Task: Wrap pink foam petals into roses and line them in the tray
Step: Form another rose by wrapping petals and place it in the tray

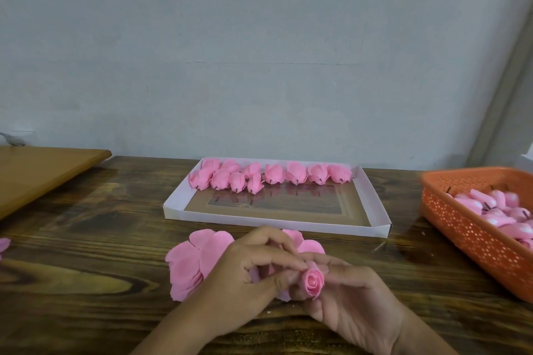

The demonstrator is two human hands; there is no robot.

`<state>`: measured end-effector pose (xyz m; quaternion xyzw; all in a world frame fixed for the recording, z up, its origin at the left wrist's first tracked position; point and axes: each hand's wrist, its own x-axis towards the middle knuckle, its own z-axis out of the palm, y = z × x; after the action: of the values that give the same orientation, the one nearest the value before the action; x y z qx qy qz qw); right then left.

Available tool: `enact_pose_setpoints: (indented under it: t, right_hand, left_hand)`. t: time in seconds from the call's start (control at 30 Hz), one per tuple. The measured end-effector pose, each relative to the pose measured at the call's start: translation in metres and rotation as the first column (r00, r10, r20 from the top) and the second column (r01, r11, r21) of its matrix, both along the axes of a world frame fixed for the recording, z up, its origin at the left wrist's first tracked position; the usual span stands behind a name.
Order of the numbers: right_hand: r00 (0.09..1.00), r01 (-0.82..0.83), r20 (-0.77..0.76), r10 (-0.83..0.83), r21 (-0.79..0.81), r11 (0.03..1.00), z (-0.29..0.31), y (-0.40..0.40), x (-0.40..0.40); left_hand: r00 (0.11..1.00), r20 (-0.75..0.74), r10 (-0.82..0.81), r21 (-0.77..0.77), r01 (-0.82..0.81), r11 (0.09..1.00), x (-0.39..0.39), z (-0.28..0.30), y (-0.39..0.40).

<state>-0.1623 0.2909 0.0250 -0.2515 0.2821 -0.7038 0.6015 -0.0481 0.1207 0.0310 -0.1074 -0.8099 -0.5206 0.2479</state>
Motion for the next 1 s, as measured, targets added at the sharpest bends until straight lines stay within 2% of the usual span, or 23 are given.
enact_pose_setpoints:
  t: [0.13,0.23,0.33,0.4,0.53,0.7,0.8,1.0]
  right_hand:
    - [0.990,0.128,0.073,-0.124,-0.058,0.990,0.004,-0.002,0.004]
    - [0.981,0.189,0.055,-0.185,-0.081,0.979,0.003,-0.004,0.008]
    - [0.995,0.102,0.029,-0.098,-0.171,0.980,0.004,-0.009,0.020]
    - [0.997,0.063,0.060,-0.051,-0.219,0.974,0.004,-0.012,0.026]
    - [0.982,0.151,0.134,-0.132,-0.141,0.979,0.000,-0.012,0.029]
    - [0.978,0.156,0.152,-0.143,-0.079,0.985,0.002,-0.015,0.036]
    - [0.979,0.192,0.069,-0.192,0.014,0.981,0.001,-0.015,0.039]
    - [0.984,0.149,-0.097,-0.146,0.022,0.989,0.001,-0.014,0.039]
  left_hand:
    - [1.000,0.008,-0.021,-0.042,0.021,0.999,-0.001,0.001,0.004]
    - [0.999,0.029,-0.028,-0.023,0.029,0.999,-0.004,-0.006,0.012]
    - [0.995,0.019,-0.100,0.152,0.096,0.984,-0.006,-0.007,0.024]
    - [0.998,-0.016,-0.064,0.177,0.065,0.982,-0.008,-0.006,0.030]
    - [0.995,0.013,-0.102,0.319,0.092,0.943,-0.007,-0.002,0.034]
    - [0.994,0.046,-0.104,0.403,0.077,0.912,-0.005,0.008,0.037]
    - [0.989,0.086,-0.123,0.444,0.072,0.893,-0.002,0.012,0.038]
    - [0.975,0.147,-0.169,0.482,0.079,0.873,0.002,0.016,0.038]
